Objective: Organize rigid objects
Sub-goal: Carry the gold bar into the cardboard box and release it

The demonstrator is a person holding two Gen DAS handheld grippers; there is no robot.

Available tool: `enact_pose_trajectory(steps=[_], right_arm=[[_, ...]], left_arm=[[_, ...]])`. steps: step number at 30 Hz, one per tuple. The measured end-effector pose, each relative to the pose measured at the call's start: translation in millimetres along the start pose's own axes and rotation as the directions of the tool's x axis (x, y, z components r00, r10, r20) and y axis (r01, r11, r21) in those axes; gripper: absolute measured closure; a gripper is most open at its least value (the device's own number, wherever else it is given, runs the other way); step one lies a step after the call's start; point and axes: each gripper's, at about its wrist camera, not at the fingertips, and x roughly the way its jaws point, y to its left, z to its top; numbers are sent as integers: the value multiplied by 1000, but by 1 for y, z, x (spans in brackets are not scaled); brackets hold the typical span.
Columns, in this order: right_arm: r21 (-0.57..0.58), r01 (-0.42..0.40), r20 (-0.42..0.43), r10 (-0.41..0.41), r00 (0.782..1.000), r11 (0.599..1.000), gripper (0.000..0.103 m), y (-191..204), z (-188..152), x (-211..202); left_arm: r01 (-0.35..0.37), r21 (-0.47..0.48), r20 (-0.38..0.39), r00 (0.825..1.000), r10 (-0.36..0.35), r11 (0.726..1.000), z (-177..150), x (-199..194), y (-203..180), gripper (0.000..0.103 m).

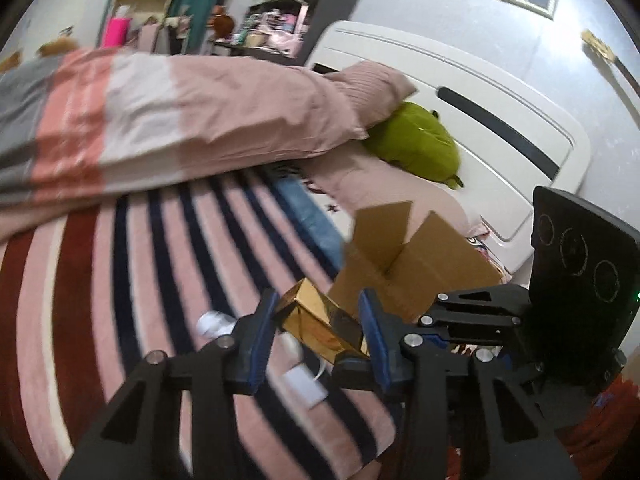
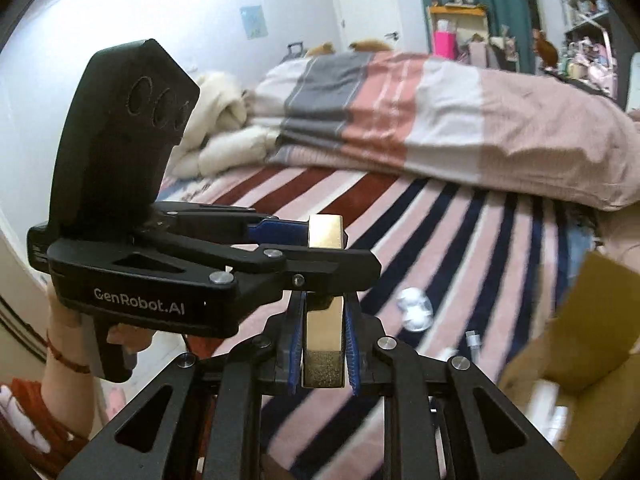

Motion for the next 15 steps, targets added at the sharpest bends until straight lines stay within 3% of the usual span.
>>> enact_pose_trajectory(steps=[7, 15], right_arm=[[120, 64, -8, -63, 998, 991, 90, -68, -3, -52], [172, 173, -134, -151, 979, 970, 90, -121, -22, -69]], left_arm=[[79, 85, -87, 994, -72, 993, 40, 65, -64, 64], [99, 119, -253, 965, -66, 988, 49, 133, -100, 64]])
